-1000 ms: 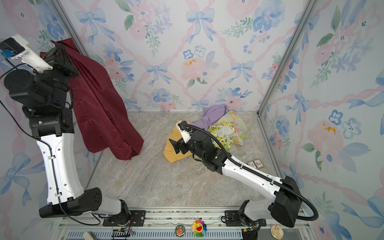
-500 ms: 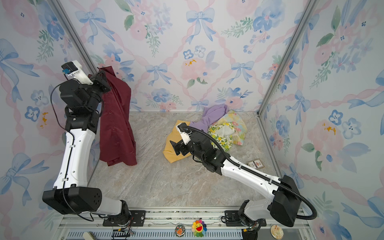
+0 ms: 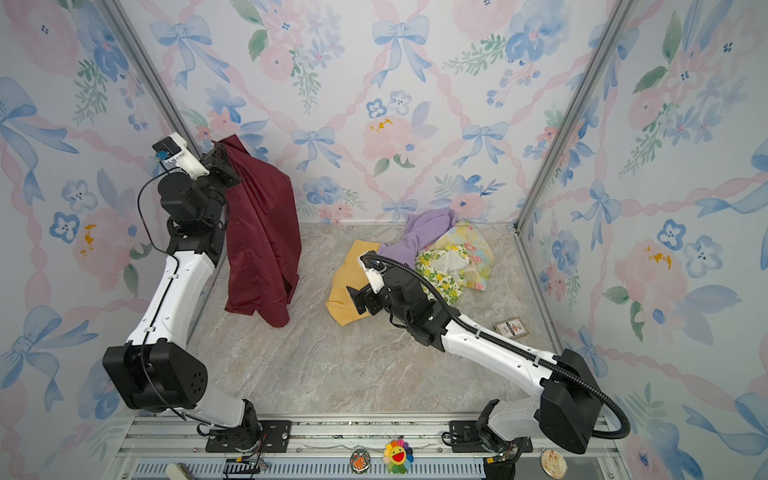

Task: Pick out a specific cloth from the pile
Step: 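Carry the dark red shirt away from the pile with the left gripper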

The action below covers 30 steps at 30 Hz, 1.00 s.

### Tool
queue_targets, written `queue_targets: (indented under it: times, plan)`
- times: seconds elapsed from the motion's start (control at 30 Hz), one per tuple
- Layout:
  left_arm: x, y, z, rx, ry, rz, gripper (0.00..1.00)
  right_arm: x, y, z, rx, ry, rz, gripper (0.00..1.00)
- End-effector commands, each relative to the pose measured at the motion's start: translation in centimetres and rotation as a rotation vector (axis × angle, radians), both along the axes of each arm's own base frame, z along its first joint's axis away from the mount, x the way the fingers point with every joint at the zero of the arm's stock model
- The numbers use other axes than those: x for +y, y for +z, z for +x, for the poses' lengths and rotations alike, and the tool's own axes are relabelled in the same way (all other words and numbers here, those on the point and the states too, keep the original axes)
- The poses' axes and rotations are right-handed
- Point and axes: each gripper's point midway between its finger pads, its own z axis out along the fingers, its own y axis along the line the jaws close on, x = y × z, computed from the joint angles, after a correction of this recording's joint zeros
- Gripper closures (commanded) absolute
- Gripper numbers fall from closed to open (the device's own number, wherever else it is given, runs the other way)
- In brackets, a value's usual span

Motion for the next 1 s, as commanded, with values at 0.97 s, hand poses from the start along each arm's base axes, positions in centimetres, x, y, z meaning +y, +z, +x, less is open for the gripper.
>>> queue_targets:
  times: [0.97]
  plan:
    - [2.6, -22.6, -11.4, 0.434, 0.181, -0.108, 1.00, -3.3, -4.7, -1.3, 0.046, -0.102, 0.036, 0.03]
